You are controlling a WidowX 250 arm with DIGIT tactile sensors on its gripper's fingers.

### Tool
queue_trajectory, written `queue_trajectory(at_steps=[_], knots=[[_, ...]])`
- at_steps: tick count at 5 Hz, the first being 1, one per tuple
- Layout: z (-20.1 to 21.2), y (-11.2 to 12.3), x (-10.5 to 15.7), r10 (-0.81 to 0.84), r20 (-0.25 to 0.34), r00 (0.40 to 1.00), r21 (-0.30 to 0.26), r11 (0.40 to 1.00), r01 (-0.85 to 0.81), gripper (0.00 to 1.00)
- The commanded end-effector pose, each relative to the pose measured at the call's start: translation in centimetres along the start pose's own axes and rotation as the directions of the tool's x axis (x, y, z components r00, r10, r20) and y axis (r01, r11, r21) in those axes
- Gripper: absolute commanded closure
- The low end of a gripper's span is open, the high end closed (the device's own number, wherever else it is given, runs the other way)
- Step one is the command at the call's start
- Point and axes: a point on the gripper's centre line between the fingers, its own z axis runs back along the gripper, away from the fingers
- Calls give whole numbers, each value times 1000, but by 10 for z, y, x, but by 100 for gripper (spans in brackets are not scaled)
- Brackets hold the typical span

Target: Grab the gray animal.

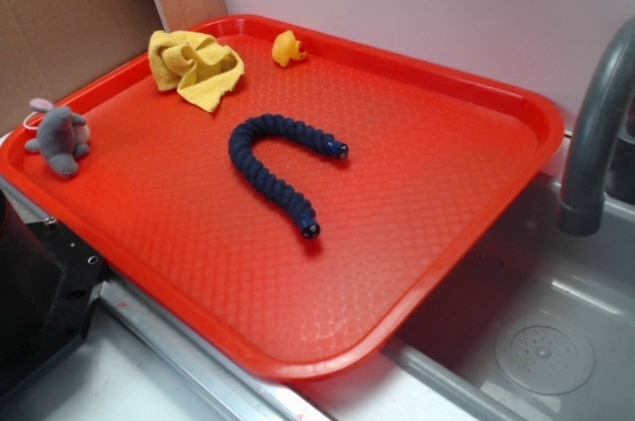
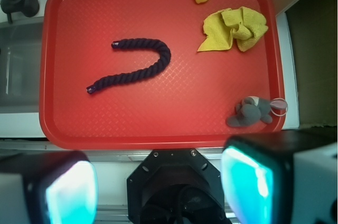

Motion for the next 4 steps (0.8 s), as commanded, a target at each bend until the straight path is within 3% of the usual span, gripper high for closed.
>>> queue_trajectory(at_steps=[1, 2, 3, 4], knots=[[0, 0, 0, 0, 0, 1000, 0, 1000, 0, 0], [-50, 51, 18, 249, -178, 952, 72, 968, -240, 0], [-101, 105, 25, 481, -213, 851, 102, 877, -470, 0], [-136, 136, 12, 679, -117, 724, 72, 733, -676, 0]])
